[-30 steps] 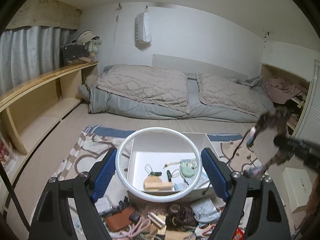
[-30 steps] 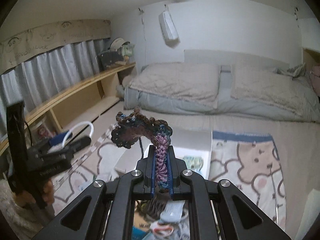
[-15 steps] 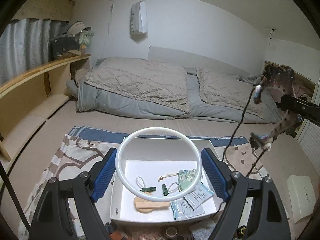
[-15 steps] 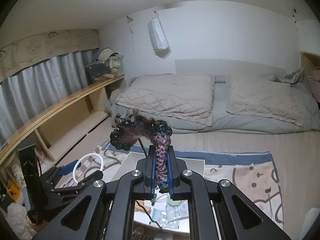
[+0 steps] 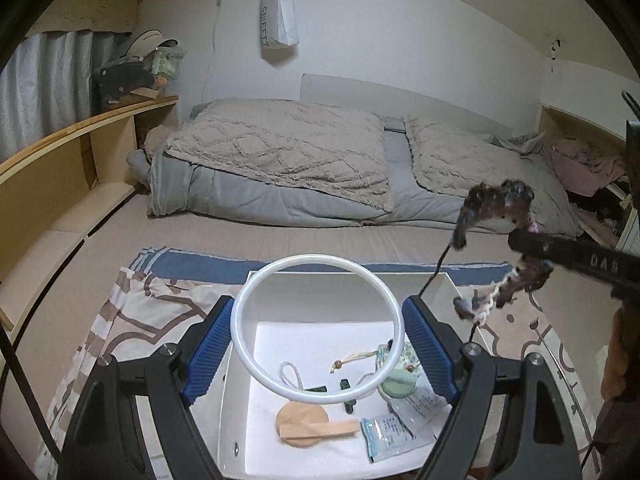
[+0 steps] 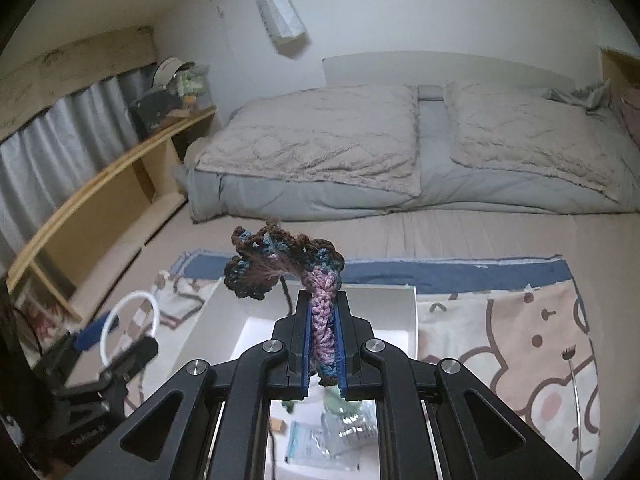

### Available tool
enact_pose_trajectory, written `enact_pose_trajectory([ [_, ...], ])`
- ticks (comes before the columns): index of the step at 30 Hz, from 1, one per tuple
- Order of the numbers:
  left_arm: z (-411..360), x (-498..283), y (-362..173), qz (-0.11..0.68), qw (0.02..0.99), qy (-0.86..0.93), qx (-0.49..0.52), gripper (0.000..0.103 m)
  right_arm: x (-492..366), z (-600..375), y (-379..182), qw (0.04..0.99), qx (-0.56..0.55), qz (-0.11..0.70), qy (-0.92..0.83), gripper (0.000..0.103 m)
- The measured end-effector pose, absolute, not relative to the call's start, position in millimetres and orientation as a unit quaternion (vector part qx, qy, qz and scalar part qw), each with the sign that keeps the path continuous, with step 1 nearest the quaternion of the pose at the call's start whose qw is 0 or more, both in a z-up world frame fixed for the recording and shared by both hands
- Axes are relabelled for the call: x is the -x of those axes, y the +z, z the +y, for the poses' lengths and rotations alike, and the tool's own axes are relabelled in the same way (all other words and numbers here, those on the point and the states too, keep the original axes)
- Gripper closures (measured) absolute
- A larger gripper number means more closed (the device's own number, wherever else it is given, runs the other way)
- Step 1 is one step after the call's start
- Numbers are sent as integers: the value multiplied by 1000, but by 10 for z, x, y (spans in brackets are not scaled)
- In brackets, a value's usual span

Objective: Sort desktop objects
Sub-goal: 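Lower the knit into the shoebox and open the right gripper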

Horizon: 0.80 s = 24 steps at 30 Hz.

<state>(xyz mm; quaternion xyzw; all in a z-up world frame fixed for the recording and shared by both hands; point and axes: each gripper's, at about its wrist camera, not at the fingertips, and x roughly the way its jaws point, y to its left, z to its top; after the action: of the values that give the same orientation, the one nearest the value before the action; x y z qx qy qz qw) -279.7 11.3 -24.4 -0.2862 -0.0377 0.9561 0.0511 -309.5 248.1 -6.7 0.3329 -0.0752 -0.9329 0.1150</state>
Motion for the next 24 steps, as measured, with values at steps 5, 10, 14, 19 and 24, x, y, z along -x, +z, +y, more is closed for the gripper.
enact_pose_trajectory([
  [5, 147, 2863, -195, -37, 53, 960, 274, 19, 3177, 2482, 213, 122, -314, -68, -939, 93],
  [10, 199, 2899, -167, -39, 54, 961, 267, 19, 3234, 2438, 395, 132, -302, -57, -942, 93],
  [14, 213, 2890, -158, -41, 53, 962, 265, 19, 3198, 2415, 504, 139, -291, -57, -945, 93],
  [19, 175, 2853, -184, -38, 49, 961, 269, 19, 3076, 2395, 725, 150, -267, -62, -950, 93],
  [24, 119, 2841, -210, -45, 45, 960, 272, 19, 2984, 2309, 901, 168, -253, -61, -951, 93],
])
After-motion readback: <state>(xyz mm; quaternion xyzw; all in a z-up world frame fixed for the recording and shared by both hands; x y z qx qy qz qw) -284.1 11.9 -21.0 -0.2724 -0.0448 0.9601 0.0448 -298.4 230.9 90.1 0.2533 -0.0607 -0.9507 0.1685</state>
